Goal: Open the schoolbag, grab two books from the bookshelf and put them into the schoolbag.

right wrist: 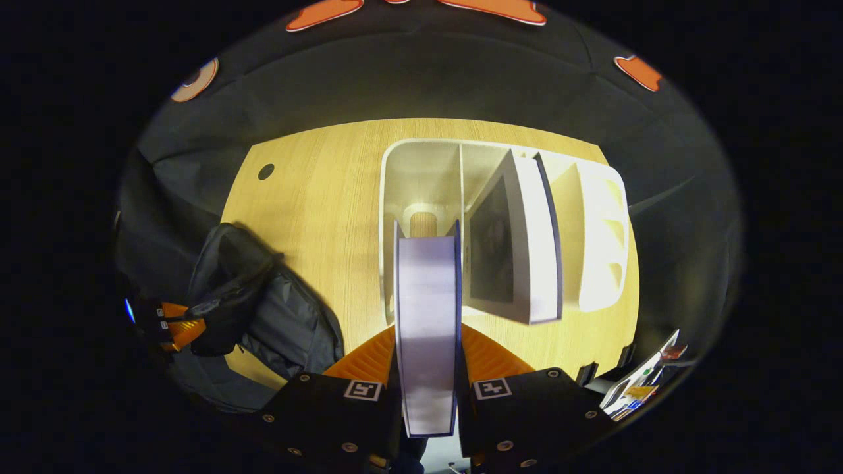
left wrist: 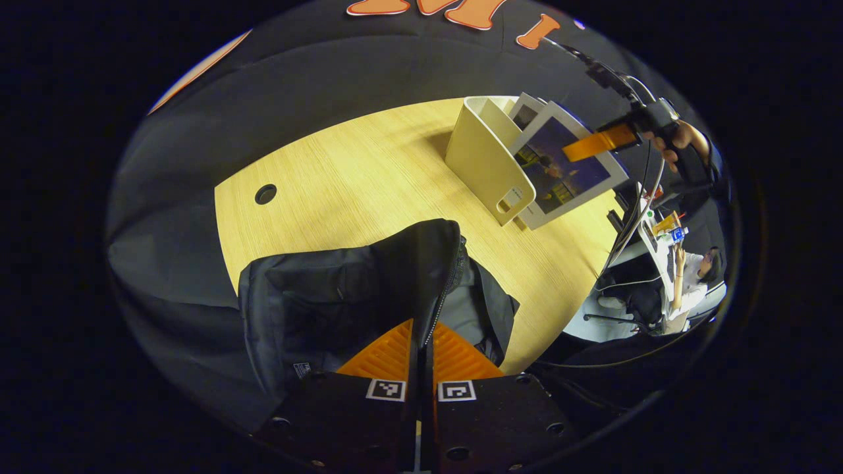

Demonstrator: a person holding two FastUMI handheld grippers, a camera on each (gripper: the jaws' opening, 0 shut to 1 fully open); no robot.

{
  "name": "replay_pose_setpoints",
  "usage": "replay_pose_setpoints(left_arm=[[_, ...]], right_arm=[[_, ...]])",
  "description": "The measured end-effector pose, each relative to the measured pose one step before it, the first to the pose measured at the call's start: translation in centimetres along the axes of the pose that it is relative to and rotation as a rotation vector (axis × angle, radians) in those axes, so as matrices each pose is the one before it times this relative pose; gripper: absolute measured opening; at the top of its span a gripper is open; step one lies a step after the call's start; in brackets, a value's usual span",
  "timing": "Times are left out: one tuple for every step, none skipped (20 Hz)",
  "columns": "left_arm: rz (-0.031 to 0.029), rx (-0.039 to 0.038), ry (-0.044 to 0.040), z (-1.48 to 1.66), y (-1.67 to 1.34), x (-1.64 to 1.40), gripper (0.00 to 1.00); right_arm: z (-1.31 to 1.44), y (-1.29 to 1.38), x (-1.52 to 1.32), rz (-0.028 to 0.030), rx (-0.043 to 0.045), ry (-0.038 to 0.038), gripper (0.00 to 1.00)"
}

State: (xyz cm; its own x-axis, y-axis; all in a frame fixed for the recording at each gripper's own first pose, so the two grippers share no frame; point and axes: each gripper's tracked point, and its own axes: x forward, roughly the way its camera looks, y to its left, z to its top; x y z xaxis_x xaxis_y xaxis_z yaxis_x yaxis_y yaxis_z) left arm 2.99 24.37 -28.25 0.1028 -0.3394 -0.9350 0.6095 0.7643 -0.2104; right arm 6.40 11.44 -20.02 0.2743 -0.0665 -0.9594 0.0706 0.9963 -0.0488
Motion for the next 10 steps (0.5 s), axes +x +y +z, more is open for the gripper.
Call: replay_pose_setpoints(left_arm=[[0.00158,0.00127,0.00034,-0.191,0.104,-0.002,0.04],[0.00157,-0.00378,-0.00093,-0.089,0.013,-0.024,0.04],[-0.0005,-0.00075,-0.00082,-0.025,-0.1,0.03,0.04],[0.00008,-0.00245,-0.0005,-0.053,-0.093,0.05,0.04],[-0.00029,0.00095,0.00056,0.001,-0.055,-0.044,0.04],[0.00349,0.00285,-0.00001,-0.061,0.096,0.095,0.04],[0.00115,0.00323,0.00211,-0.025,0.014,-0.014,0.04],[0.00442,0.00297,0.00042,0.108,0.001,-0.041,0.04],[-0.00044,0.00107,0.00063,-0.02,-0.032,-0.055,0.04],[-0.00107,-0.00101,0.00067,0.093,-0.173,0.043,0.04]], right_arm=[[-0.76,-0.07,-0.591,0.00781,0.00555,-0.00639,0.36],[-0.915,0.069,-0.565,0.01286,0.01207,-0.00442,0.36],[-1.25,0.079,-0.313,0.01702,0.0125,-0.00007,0.36],[-1.036,0.067,-0.308,0.01095,0.01478,0.00112,0.36],[-1.104,-0.022,-0.254,0.01111,0.00477,0.00533,0.36],[-0.955,-0.001,-0.081,0.00816,0.00947,0.00274,0.36],[-0.743,-0.116,-0.348,0.00758,0.01057,-0.00032,0.36],[-0.944,-0.101,-0.473,0.01063,0.01175,-0.00212,0.36],[-0.721,0.011,-0.361,0.01552,0.01848,-0.0054,0.36],[-0.831,-0.027,-0.217,0.01677,0.01564,-0.00264,0.35]])
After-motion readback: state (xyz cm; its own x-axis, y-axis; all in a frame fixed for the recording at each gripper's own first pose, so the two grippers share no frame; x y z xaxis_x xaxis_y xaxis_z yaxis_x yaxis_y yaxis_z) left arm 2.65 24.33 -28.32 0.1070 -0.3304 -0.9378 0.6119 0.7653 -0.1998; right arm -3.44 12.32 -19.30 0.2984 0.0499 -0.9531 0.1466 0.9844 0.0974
